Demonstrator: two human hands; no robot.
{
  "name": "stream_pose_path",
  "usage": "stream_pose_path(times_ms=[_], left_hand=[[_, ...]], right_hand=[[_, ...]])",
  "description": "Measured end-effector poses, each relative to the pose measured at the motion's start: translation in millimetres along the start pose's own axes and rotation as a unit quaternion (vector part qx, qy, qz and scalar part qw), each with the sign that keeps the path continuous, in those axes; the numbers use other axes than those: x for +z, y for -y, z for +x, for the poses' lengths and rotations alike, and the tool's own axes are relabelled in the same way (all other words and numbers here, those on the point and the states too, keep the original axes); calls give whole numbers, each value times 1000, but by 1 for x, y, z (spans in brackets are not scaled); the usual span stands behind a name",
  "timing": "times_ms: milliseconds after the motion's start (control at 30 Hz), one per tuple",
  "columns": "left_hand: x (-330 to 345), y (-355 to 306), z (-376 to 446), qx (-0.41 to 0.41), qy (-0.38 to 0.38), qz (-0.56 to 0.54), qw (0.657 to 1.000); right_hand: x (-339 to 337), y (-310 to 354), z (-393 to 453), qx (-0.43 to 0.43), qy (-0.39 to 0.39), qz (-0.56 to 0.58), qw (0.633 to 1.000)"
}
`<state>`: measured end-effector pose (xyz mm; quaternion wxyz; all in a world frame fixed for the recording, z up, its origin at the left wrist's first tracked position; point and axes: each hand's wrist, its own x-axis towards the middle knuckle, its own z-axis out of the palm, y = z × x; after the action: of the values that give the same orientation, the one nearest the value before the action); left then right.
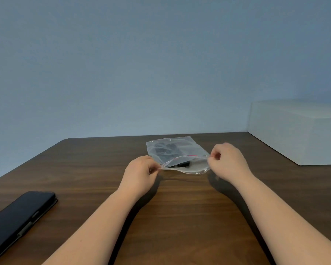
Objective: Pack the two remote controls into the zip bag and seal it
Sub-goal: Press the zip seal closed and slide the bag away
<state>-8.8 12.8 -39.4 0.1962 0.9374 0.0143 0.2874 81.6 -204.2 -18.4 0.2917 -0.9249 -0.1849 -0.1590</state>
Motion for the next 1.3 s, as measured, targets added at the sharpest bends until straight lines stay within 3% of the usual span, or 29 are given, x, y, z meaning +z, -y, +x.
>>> stream_pose_path(times_ms=[167,300,433,500,867,1300], left_hand=[[-4,1,-1,-2,-6,13,1000],[-6,-4,-5,40,-3,-28,999],[-11,-9,-6,58,-31,-60,996],[-12,-9,-6,59,-42,-81,994],[-15,-7,-6,58,-32,-126,990],[-17,-10,-7,30,-36,-214,976]], right_hand=[[-9,6,-3,-27,-49,-49,997],[-16,14,-10,-79,-72,26,994],[-5,36,-25,-216,58,12,975],[6,43,-28,-244,84,-22,966],[16,44,-21,-224,28,1,974],[10,52,-29,-218,49,53,973]])
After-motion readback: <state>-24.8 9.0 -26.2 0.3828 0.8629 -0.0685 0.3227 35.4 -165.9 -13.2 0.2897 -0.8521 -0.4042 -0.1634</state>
